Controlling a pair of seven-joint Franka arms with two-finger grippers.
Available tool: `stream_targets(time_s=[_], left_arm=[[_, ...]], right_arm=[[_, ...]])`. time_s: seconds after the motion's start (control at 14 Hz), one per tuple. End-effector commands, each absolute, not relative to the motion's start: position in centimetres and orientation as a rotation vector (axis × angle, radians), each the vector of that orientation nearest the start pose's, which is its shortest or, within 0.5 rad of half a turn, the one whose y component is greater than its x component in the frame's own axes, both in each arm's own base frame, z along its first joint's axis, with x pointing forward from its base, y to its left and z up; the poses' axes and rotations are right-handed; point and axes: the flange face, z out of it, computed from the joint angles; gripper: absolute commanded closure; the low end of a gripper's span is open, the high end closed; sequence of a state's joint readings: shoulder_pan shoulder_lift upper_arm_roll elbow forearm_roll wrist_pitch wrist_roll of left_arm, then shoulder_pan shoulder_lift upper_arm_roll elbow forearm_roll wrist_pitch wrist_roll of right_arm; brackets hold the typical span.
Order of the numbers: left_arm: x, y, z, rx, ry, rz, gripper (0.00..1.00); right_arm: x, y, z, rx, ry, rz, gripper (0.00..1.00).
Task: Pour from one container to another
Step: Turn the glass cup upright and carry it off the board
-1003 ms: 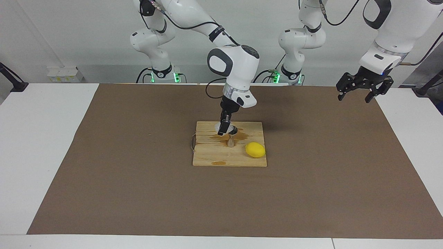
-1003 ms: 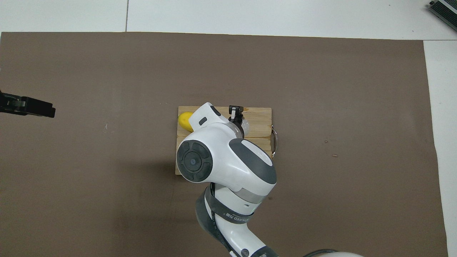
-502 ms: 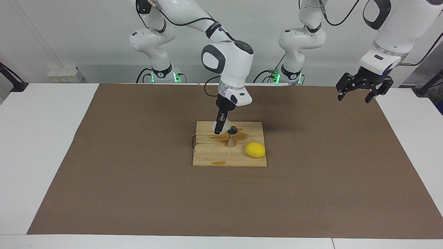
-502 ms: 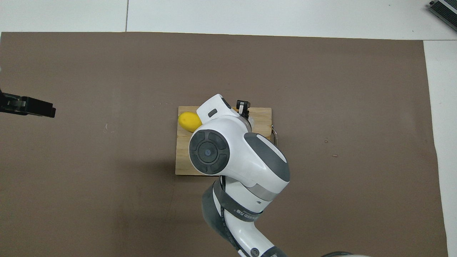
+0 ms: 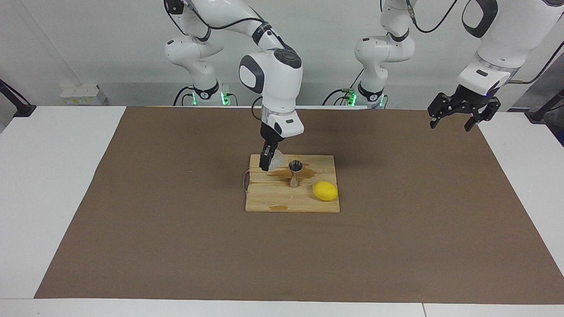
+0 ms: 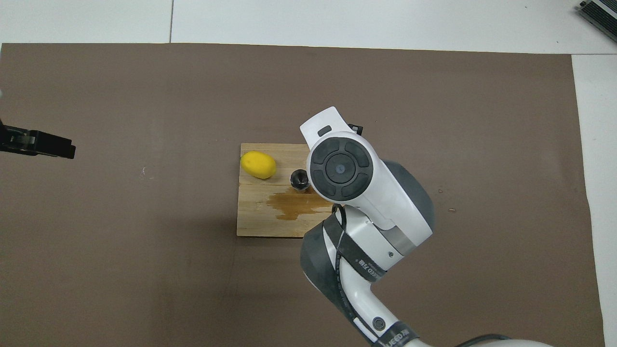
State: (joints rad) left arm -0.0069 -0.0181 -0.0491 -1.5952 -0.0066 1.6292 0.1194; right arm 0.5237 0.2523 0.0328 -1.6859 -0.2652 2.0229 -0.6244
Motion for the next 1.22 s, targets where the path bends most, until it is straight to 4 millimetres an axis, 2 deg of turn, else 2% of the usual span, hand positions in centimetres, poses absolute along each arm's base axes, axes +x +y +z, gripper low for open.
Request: stream_targets(time_s=[0.0, 0.5, 0.64, 1.0, 1.15], left_arm=[[55.3, -3.4, 62.8, -3.119, 0.271, -0.084, 0.0], [55.3, -3.7, 62.7, -3.118, 0.279, -0.081, 0.0], [55.3, -3.7, 62.7, -3.118, 0.279, -0.081, 0.0], [55.3, -3.7, 62.7, -3.118, 0.283, -0.084, 0.0], [55.3, -3.7, 62.6, -3.118, 0.283, -0.081, 0.0]], right_arm=[[55.6, 30.5, 45.6, -2.64, -1.972, -0.166, 0.57], [57.4, 24.6, 45.7, -2.526, -1.884, -0.191, 0.57], [57.9, 22.7, 45.6, -2.49, -1.916, -0.191, 0.57], [59.0, 16.7, 44.5, -2.36, -1.91, -0.24, 0.57], [58.8, 14.3, 43.5, -2.306, -1.89, -0.288, 0.57]])
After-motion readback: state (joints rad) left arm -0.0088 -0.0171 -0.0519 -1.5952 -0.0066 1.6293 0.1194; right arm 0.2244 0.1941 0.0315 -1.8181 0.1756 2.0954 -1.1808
